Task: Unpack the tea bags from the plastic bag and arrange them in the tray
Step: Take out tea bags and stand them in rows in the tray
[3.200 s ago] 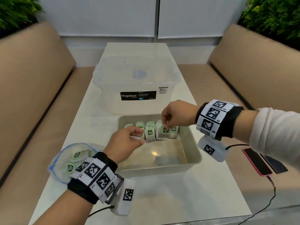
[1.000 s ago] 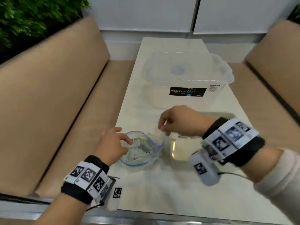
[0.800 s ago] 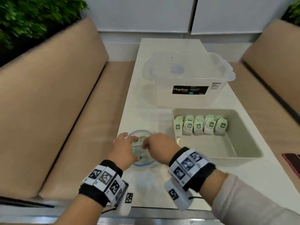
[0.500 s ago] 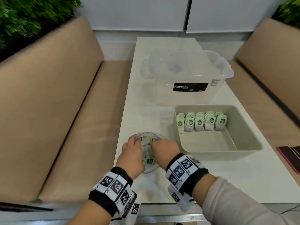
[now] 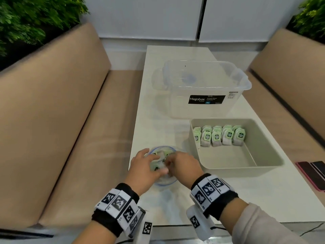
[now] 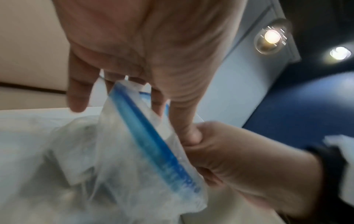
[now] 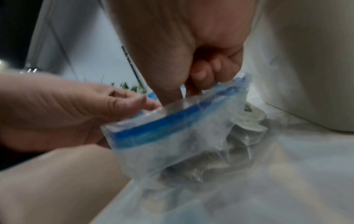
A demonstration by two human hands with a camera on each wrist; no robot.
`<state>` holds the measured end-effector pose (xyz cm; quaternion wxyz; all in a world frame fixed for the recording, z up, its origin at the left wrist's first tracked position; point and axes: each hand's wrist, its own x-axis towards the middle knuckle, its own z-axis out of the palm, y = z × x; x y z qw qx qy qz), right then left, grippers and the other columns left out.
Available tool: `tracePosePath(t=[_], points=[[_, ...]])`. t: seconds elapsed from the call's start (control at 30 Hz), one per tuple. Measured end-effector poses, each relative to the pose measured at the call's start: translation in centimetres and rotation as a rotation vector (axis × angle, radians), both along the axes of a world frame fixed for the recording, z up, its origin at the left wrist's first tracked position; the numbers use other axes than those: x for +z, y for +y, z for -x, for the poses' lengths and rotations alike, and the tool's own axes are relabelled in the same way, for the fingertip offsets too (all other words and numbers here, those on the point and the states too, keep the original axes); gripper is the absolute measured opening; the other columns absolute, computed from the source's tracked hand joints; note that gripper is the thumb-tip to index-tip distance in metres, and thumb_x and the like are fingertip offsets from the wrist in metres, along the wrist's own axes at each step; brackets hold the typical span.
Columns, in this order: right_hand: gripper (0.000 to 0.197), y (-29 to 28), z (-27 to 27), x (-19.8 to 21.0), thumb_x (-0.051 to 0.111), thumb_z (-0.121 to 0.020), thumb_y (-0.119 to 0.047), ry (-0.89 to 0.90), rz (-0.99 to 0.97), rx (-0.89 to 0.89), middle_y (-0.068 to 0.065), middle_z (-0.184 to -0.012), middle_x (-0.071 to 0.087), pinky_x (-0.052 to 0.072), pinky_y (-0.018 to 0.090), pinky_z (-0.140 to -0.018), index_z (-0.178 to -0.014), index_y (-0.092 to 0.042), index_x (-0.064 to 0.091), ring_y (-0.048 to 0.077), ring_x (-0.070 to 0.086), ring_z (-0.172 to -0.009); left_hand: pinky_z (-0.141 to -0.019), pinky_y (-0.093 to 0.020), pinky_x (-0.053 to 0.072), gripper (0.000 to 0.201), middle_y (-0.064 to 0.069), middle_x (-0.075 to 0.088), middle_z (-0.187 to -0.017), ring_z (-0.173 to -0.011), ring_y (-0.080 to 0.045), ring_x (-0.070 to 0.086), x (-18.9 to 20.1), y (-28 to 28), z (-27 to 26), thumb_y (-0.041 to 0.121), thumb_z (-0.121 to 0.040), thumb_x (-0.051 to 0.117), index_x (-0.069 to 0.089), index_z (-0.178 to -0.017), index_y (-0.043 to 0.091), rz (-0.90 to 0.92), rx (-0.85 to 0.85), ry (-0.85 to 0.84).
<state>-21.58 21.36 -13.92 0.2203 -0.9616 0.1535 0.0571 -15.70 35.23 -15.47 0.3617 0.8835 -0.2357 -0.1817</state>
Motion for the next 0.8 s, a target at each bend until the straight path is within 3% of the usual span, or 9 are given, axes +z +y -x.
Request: tracePosePath(t=[0.07, 0.13, 0.2, 0.33, 0.4, 0.47, 0.57, 0.7, 0.8], points=[[0.007, -0.4, 0.0, 0.4, 0.064, -0.082, -0.032, -0.090, -0.173, -0.110, -0.001, -0.079, 0.070, 0.048, 0.027, -0.068, -0.079, -0.027, 0.067, 0.017, 0.065, -0.079, -0.105, -0.022, 0.029, 0.019, 0.002, 0.042, -0.136, -0.130, -0.013, 0.036, 1.0, 0.1, -0.2, 0.033, -0.089, 0.058, 0.065, -0.103, 0.023, 0.231, 0.077, 0.029], [0.014, -0.8, 0.0, 1.1, 0.068, -0.082, -0.029, -0.187, -0.353, -0.199, -0.006, -0.062, 0.067, 0.049, 0.022, -0.061, -0.070, -0.026, 0.061, 0.006, 0.062, -0.062, -0.090, -0.010, 0.034, 0.022, 0.011, 0.051, -0.119, -0.119, -0.008, 0.046, 1.9, 0.3, -0.3, 0.030, -0.095, 0.045, 0.063, -0.103, 0.020, 0.388, 0.133, 0.013], [0.019, -1.0, 0.0, 2.1, 0.070, -0.082, -0.021, -0.258, -0.524, -0.276, -0.012, -0.047, 0.055, 0.038, 0.010, -0.048, -0.067, -0.023, 0.060, -0.003, 0.051, -0.045, -0.079, -0.001, 0.034, 0.026, 0.012, 0.054, -0.113, -0.106, -0.001, 0.051, 2.7, 0.3, -0.4, 0.033, -0.095, 0.040, 0.059, -0.108, 0.021, 0.483, 0.208, 0.009], [0.015, -1.3, -0.3, 3.8, 0.071, -0.082, -0.013, -0.413, -0.847, -0.320, -0.001, -0.059, 0.058, 0.043, 0.019, -0.058, -0.068, -0.014, 0.065, 0.006, 0.051, -0.053, -0.091, -0.021, 0.042, 0.044, 0.009, 0.061, -0.116, -0.110, -0.009, 0.055, 3.7, -0.2, -0.5, 0.051, -0.082, 0.039, 0.058, -0.109, 0.023, 0.644, 0.229, 0.103], [0.012, -1.2, -0.3, 4.7, 0.067, -0.084, -0.009, -0.468, -0.976, -0.299, -0.006, -0.053, 0.057, 0.040, 0.011, -0.049, -0.073, -0.005, 0.065, 0.000, 0.048, -0.044, -0.091, -0.033, 0.049, 0.049, 0.004, 0.065, -0.115, -0.108, -0.014, 0.060, 4.3, -0.8, -0.3, 0.050, -0.079, 0.045, 0.058, -0.116, 0.019, 0.715, 0.132, 0.307], [0.010, -1.2, -0.2, 5.4, 0.066, -0.085, -0.006, -0.501, -1.053, -0.275, -0.010, -0.048, 0.053, 0.033, 0.007, -0.041, -0.078, 0.002, 0.063, -0.003, 0.043, -0.035, -0.082, -0.036, 0.054, 0.041, -0.002, 0.067, -0.113, -0.103, -0.019, 0.065, 5.1, -1.4, 0.0, 0.039, -0.083, 0.050, 0.057, -0.117, 0.016, 0.775, 0.065, 0.520], [0.009, -1.6, -0.2, 5.4, 0.068, -0.083, -0.008, -0.498, -1.008, -0.280, -0.009, -0.049, 0.050, 0.032, 0.010, -0.042, -0.078, -0.003, 0.063, -0.002, 0.040, -0.035, -0.067, -0.028, 0.056, 0.020, -0.005, 0.070, -0.100, -0.090, -0.020, 0.069, 5.5, -2.2, 0.0, 0.020, -0.093, 0.048, 0.061, -0.108, 0.014, 0.788, 0.080, 0.599], [0.019, -3.2, -0.3, 6.0, 0.070, -0.068, -0.027, -0.502, -0.823, -0.309, -0.007, -0.065, 0.049, 0.035, 0.025, -0.058, -0.085, -0.020, 0.064, 0.004, 0.042, -0.050, -0.058, -0.025, 0.055, 0.015, -0.006, 0.068, -0.092, -0.075, -0.014, 0.068, 5.5, -3.0, -0.3, 0.017, -0.095, 0.048, 0.060, -0.104, 0.014, 0.713, 0.043, 0.541], [0.019, -4.8, -0.5, 7.4, 0.076, -0.075, -0.032, -0.435, -0.622, -0.179, -0.009, -0.073, 0.055, 0.036, 0.017, -0.059, -0.091, -0.027, 0.066, 0.000, 0.045, -0.053, -0.057, -0.025, 0.055, 0.013, -0.005, 0.067, -0.087, -0.069, -0.012, 0.066, 5.6, -3.8, -0.2, 0.017, -0.093, 0.052, 0.060, -0.102, 0.012, 0.643, -0.014, 0.552]])
